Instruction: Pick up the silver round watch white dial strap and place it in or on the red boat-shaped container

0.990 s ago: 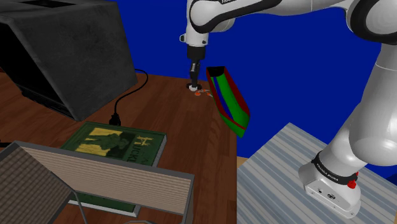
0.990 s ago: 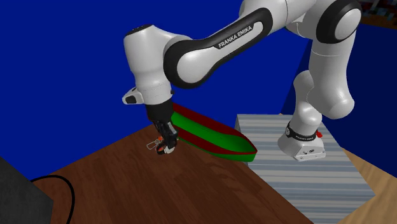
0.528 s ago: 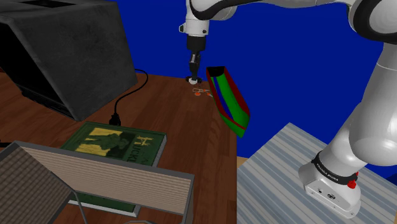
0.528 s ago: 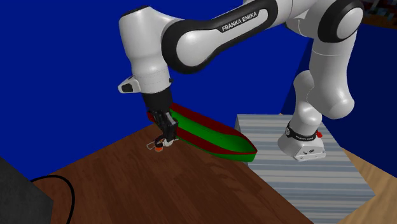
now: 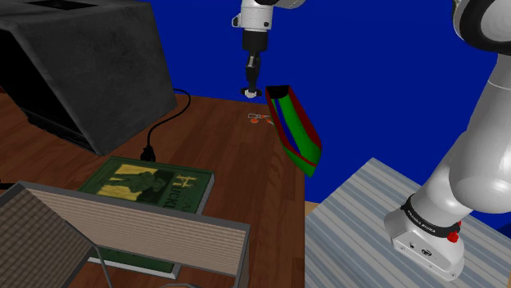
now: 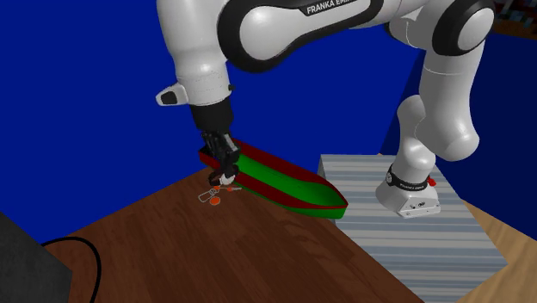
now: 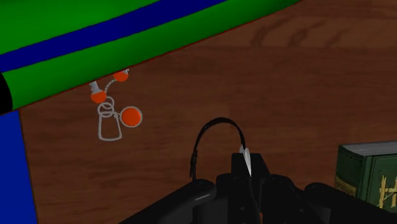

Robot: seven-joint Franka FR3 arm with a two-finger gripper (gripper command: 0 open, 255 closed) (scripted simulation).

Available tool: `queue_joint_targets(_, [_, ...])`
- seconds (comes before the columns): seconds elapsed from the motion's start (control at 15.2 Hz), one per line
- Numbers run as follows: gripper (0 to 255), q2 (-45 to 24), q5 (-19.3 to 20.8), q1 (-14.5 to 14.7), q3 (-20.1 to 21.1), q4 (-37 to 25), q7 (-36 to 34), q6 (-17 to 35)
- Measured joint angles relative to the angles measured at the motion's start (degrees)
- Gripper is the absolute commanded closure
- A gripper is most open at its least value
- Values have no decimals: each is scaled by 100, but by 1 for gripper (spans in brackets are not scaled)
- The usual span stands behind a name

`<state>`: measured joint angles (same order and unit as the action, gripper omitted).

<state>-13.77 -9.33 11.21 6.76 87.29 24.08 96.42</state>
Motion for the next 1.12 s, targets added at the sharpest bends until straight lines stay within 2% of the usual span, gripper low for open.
queue_joint_targets(0.73, [255,2114,-113,-487,-407,2288,916,19])
queue_joint_targets(1.12, [255,2302,-109,-533,-466,2753,1073,272])
